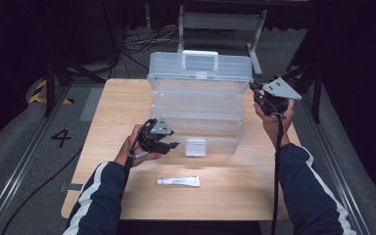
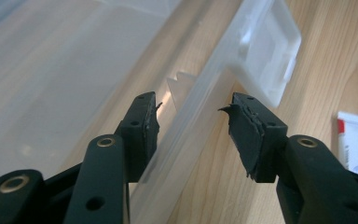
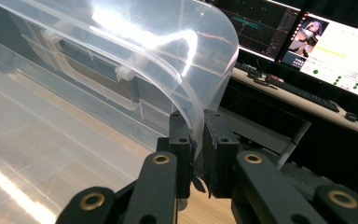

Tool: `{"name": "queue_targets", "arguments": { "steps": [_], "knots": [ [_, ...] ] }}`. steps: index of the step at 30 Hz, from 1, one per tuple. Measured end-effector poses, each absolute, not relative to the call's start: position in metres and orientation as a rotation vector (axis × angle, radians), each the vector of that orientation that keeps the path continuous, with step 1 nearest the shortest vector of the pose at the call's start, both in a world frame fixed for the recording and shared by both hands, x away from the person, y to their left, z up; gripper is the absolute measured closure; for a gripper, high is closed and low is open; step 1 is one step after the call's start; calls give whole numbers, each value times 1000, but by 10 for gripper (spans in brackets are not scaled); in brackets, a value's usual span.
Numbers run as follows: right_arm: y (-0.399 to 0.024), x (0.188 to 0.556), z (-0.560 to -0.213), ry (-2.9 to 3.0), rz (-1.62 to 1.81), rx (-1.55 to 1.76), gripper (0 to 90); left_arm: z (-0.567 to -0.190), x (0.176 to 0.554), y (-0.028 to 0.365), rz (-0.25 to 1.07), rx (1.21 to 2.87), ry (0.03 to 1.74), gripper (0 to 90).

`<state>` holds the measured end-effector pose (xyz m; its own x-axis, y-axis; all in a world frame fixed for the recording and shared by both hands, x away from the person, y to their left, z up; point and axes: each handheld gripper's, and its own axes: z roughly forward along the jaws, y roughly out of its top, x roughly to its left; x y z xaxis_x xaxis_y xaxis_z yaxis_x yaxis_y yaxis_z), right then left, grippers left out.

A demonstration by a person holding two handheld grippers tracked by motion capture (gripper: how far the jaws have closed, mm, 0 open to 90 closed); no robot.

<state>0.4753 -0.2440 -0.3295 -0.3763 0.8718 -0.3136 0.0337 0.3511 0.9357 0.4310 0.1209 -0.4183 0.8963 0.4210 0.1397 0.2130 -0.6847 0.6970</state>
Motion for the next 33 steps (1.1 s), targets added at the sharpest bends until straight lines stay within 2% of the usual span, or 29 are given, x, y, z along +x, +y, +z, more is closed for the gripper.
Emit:
{"name": "queue_targets", "arguments": {
  "steps": [6, 9, 13, 25, 33],
  "knots": [
    [-244, 476, -329, 1702, 1145, 814, 835, -417, 430, 119, 379, 2340, 455, 558],
    [-244, 474, -328, 1704, 1151, 817, 835, -416, 429, 120, 387, 2345, 455, 660],
    [-244, 470, -328, 1703, 1158, 815, 834, -415, 426, 119, 402, 2367, 428, 685],
    [-246, 458, -328, 1704, 1158, 815, 835, -414, 418, 122, 372, 2386, 395, 705],
    [-245, 467, -322, 1713, 1146, 831, 841, -414, 419, 123, 381, 2387, 379, 706]
  ]
}}
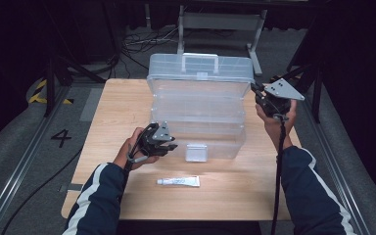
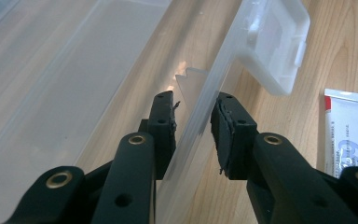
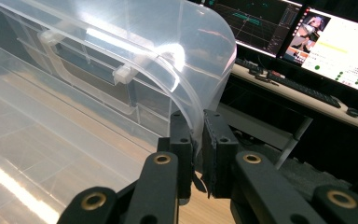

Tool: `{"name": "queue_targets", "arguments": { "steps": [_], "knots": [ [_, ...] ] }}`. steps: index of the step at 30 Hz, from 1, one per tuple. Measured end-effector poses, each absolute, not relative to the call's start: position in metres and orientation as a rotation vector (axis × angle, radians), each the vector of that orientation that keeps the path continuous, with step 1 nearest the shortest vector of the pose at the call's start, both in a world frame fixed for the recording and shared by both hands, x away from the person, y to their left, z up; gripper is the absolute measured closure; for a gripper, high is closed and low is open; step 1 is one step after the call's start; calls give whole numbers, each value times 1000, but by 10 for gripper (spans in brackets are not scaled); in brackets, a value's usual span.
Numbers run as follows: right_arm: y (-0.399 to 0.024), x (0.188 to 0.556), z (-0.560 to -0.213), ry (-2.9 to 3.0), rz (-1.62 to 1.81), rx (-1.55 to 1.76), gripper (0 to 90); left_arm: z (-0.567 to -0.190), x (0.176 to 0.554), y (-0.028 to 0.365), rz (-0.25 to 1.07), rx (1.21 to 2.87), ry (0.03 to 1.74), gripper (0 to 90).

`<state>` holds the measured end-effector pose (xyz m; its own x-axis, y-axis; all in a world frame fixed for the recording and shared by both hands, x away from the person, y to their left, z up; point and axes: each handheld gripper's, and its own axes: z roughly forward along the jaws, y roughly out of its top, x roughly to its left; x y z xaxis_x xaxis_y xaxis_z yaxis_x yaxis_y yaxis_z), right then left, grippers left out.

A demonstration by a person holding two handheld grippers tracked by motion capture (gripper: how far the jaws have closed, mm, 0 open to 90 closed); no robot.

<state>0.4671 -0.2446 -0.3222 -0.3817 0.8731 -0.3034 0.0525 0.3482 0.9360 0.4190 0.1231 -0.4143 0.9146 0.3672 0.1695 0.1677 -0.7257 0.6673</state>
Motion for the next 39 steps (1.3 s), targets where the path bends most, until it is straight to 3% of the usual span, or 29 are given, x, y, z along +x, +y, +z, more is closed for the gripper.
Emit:
{"name": "queue_targets", "arguments": {
  "steps": [39],
  "knots": [
    [-243, 488, -311, 1732, 1131, 878, 851, -417, 424, 128, 329, 2364, 338, 724]
  ]
}}
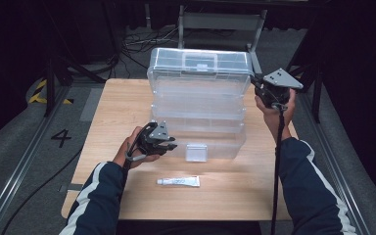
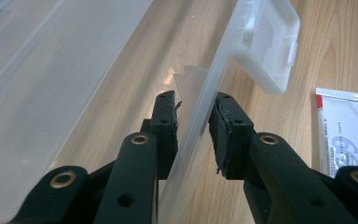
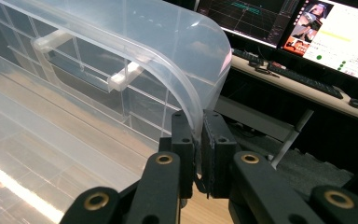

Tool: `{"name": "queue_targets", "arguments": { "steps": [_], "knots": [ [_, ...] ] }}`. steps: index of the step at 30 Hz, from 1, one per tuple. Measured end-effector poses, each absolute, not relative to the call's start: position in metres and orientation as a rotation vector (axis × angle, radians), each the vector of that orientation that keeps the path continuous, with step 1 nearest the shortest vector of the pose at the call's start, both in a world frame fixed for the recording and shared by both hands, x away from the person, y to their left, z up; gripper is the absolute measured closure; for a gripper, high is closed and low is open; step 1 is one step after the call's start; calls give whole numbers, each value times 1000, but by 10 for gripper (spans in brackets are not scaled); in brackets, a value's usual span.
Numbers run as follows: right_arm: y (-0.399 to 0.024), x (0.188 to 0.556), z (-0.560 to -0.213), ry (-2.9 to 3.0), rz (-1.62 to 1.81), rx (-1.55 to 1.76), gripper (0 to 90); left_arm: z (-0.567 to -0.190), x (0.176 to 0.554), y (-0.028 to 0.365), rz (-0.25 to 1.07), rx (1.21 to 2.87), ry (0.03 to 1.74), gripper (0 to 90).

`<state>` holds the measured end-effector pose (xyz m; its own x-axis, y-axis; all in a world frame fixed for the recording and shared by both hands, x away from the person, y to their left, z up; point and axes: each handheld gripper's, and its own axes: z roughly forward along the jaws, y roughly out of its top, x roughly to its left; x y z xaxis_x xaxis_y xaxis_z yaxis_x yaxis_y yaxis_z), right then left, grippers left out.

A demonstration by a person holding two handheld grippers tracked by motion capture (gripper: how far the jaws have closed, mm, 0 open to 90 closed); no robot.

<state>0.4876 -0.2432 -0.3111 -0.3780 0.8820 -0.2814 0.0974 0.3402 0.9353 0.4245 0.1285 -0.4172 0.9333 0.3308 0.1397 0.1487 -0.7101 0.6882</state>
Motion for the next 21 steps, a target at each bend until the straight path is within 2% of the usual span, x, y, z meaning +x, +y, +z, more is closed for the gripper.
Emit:
{"name": "queue_targets", "arguments": {
  "steps": [21],
  "knots": [
    [-244, 490, -308, 1751, 1129, 887, 850, -417, 422, 127, 361, 2371, 334, 715]
  ]
}}
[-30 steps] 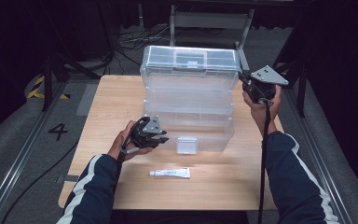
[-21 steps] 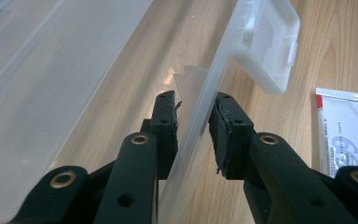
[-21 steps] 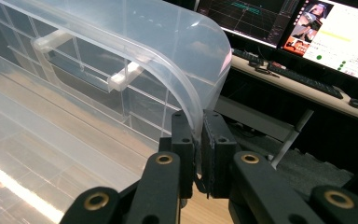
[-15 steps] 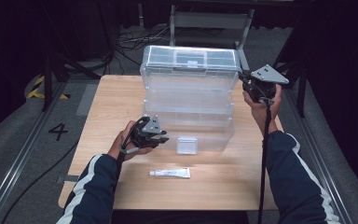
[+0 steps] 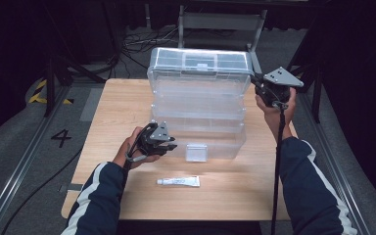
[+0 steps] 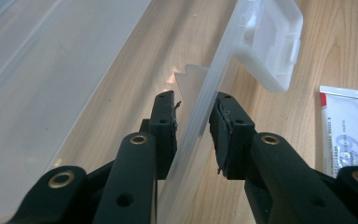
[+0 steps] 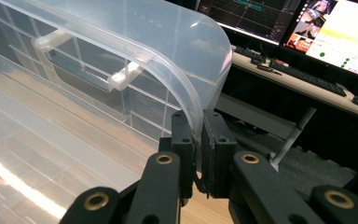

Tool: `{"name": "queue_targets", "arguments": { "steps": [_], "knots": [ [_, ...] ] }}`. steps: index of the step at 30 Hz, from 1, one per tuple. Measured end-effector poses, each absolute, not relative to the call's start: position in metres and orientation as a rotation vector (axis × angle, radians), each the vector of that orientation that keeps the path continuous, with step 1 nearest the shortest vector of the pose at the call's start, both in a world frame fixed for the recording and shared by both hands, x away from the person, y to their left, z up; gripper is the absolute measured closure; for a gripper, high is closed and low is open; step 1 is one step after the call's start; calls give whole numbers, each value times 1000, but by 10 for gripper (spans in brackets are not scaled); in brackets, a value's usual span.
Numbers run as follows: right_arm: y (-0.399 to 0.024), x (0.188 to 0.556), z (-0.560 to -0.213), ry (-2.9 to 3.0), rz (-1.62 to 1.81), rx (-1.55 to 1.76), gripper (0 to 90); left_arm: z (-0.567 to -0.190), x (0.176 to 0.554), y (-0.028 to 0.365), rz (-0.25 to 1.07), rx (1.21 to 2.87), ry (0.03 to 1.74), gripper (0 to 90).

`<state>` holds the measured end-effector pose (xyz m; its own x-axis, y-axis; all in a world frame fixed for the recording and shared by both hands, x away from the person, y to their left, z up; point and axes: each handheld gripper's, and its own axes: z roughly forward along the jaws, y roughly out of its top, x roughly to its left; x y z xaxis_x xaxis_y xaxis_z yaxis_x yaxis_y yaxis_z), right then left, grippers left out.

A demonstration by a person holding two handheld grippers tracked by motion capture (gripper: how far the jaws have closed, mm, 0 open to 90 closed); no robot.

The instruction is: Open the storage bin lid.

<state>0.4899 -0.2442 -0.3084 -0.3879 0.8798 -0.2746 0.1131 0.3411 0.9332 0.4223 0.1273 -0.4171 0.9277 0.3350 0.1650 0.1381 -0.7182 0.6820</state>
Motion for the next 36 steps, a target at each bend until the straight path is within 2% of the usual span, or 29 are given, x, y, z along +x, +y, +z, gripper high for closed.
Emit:
{"name": "queue_targets", "arguments": {
  "steps": [13, 36],
  "knots": [
    [-244, 495, -304, 1768, 1124, 908, 851, -417, 422, 128, 356, 2372, 334, 719],
    [-243, 532, -292, 1808, 1122, 1015, 857, -417, 424, 129, 353, 2367, 320, 726]
  ]
}}
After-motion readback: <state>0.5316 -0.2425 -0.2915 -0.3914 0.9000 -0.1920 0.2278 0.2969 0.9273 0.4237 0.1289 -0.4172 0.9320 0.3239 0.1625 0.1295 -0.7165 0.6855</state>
